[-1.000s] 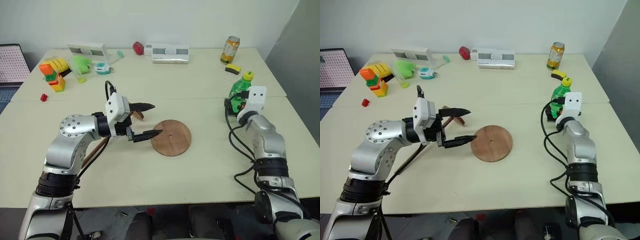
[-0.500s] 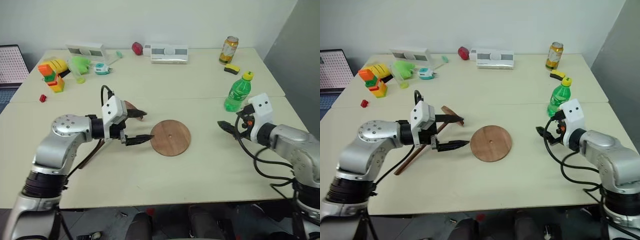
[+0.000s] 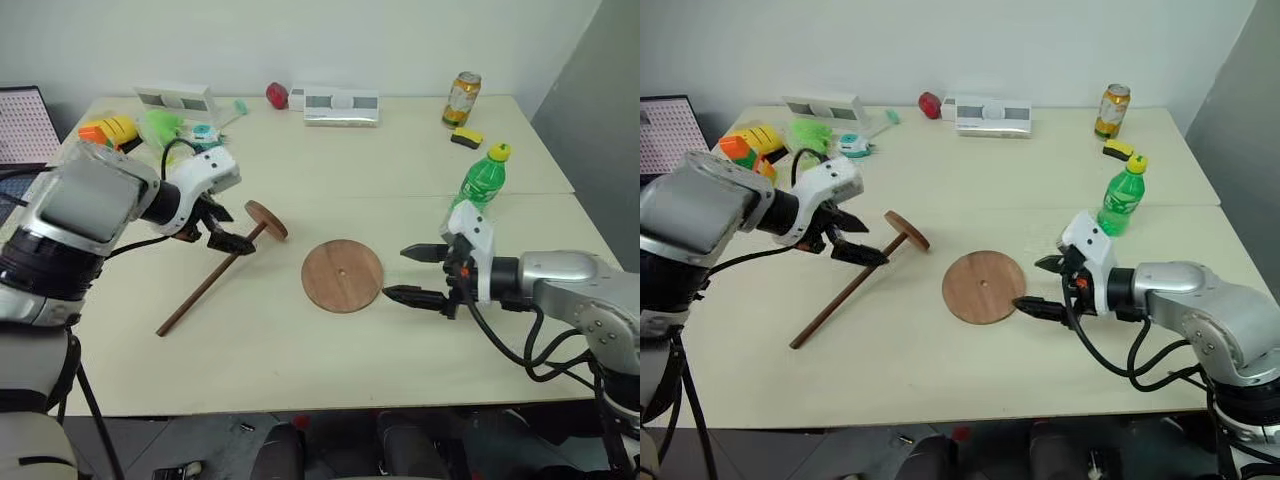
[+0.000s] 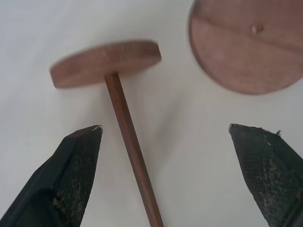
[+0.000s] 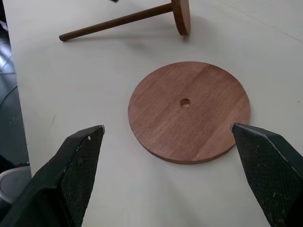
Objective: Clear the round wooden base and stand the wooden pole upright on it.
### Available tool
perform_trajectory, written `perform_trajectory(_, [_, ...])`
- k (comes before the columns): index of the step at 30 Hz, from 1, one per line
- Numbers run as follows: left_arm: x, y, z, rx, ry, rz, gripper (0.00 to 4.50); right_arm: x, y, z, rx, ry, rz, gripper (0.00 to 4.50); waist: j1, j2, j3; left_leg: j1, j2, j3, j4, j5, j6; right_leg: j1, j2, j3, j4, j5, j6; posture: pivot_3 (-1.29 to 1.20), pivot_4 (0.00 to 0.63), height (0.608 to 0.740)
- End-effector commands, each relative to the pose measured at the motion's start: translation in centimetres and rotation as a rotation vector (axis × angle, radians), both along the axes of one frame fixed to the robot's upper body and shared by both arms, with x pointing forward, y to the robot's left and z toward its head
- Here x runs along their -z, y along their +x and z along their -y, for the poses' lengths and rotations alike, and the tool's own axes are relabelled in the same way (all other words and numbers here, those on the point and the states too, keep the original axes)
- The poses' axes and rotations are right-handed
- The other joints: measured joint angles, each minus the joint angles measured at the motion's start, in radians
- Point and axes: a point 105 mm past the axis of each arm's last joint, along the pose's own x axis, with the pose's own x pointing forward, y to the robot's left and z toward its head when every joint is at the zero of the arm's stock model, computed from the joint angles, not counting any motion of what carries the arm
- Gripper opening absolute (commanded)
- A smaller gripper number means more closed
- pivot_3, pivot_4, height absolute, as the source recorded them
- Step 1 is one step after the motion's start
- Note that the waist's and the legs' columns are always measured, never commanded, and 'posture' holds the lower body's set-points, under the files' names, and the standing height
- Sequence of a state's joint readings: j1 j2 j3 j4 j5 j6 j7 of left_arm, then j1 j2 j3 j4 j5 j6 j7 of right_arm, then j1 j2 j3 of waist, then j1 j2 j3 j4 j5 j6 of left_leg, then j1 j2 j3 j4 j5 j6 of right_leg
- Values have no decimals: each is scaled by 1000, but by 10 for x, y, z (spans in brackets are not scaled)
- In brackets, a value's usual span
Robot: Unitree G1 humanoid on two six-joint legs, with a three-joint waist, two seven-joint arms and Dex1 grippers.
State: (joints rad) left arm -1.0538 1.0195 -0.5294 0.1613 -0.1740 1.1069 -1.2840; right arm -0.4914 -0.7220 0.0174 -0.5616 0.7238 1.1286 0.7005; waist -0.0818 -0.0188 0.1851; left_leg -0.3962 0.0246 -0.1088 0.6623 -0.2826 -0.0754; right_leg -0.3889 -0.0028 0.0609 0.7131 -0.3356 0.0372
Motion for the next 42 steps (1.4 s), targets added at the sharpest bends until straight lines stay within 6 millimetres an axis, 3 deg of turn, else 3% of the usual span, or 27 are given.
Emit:
perform_trajectory(1, [16,11,-8,1,120,-75,4500,-11,-2,-16,-77,37,64,4485,0,0,0,0,0,0,0,0,0,0,0,0,0,0,0,0,150,740])
perform_trajectory(8, [47,26,-14,5,239,-170,4500,-12,-2,-28,-109,55,84,4485,0,0,0,-2,0,-1,1,1,-1,-1,0,0,0,0,0,0,150,740])
perform_trajectory(11, [56,31,-17,-3,282,-186,4020,-12,-4,-32,-113,68,88,4500,1,0,0,-2,0,-1,1,1,-2,-1,-1,-1,0,0,0,0,150,740])
perform_trajectory(15, [60,33,-17,10,290,-193,2998,-12,-6,-33,-110,69,90,4500,1,0,0,-1,-1,-1,1,1,-1,0,-1,0,1,0,0,0,150,740])
perform_trajectory(26, [46,34,-22,23,293,-167,593,-10,-4,-34,-90,74,108,4500,0,0,0,-1,-1,-1,1,1,-1,-1,-1,0,1,0,0,0,150,740])
perform_trajectory(28, [38,37,-23,10,285,-132,261,-11,-2,-34,-87,73,124,4500,0,0,0,-1,-1,-1,1,0,-1,-1,-1,-1,1,0,0,0,150,740])
perform_trajectory(33, [12,50,-12,-43,170,-10,257,-11,-1,-34,-85,77,143,4500,0,0,0,-2,0,-2,2,0,0,-1,-1,-1,1,0,0,0,150,740])
perform_trajectory(34, [2,56,-2,-49,95,42,257,-11,-1,-33,-85,76,145,4500,0,0,0,-2,0,-2,2,0,0,-1,-1,-1,1,0,0,0,150,740])
perform_trajectory(36, [-52,73,44,1,-248,317,257,-11,-2,-32,-84,74,149,4500,2,0,0,-2,0,-2,2,0,0,-1,-1,-2,1,0,0,0,150,740])
perform_trajectory(38, [-88,73,69,43,-484,480,257,-12,-1,-30,-81,72,153,4500,20,-1,0,-4,1,-5,3,0,0,-1,-5,-5,1,0,0,0,150,740])
perform_trajectory(42, [-116,52,98,169,-735,753,257,-13,0,-26,-76,64,160,4500,25,-1,0,-5,-1,-2,4,2,-4,0,-13,-4,0,-1,2,0,150,740])
